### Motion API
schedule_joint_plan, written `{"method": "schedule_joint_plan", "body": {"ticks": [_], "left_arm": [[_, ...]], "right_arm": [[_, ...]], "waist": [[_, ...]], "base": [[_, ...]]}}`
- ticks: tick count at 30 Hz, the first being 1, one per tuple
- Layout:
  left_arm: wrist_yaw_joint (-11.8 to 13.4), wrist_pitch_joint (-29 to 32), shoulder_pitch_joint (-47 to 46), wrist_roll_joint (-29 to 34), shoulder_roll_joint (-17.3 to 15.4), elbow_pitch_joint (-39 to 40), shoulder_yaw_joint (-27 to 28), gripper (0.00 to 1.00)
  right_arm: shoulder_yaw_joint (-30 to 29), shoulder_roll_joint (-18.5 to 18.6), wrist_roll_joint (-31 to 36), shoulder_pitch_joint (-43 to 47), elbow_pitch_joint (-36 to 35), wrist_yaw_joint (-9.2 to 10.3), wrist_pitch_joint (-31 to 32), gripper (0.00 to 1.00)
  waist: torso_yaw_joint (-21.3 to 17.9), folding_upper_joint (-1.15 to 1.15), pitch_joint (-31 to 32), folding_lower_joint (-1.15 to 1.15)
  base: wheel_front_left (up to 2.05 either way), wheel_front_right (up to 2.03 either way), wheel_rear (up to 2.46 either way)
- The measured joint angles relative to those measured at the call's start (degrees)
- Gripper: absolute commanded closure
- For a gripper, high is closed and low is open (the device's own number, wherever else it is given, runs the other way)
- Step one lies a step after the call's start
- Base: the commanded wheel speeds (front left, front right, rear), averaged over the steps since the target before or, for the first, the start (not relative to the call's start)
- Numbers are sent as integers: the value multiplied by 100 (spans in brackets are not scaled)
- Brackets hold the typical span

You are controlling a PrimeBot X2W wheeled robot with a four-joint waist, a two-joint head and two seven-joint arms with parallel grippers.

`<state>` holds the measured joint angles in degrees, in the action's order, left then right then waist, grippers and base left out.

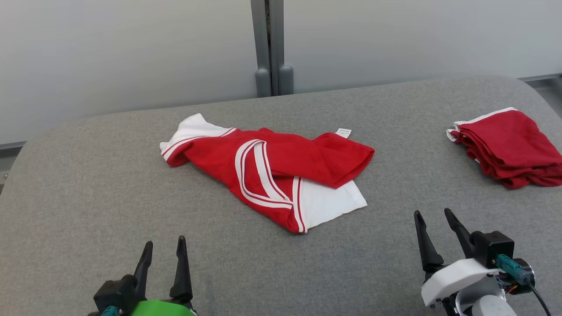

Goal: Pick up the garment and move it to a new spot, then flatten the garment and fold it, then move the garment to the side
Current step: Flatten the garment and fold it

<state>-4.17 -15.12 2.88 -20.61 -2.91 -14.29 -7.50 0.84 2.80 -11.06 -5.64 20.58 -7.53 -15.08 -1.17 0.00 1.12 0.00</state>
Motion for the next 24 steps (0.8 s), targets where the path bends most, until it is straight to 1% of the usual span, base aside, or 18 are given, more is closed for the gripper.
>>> {"method": "schedule_joint_plan", "body": {"ticks": [7,13,20,24], "left_arm": [[8,0,-6,-18,0,-27,-67,0],[8,0,-113,-4,1,-219,-212,0],[-36,15,-635,108,4,-590,-664,0],[-62,104,-1118,115,5,-879,-1080,0]], "right_arm": [[-1,0,1,-19,5,0,0,0],[16,-1,-1,-30,-7,0,0,0],[103,-1,1,-140,-38,0,0,0],[115,0,36,-243,-82,0,0,0]], "waist": [[4,0,-30,0],[-13,0,-84,0],[-82,0,-205,0],[-158,0,-327,0]], "base": [[0,0,0],[0,0,0],[0,0,0],[0,0,0]]}}
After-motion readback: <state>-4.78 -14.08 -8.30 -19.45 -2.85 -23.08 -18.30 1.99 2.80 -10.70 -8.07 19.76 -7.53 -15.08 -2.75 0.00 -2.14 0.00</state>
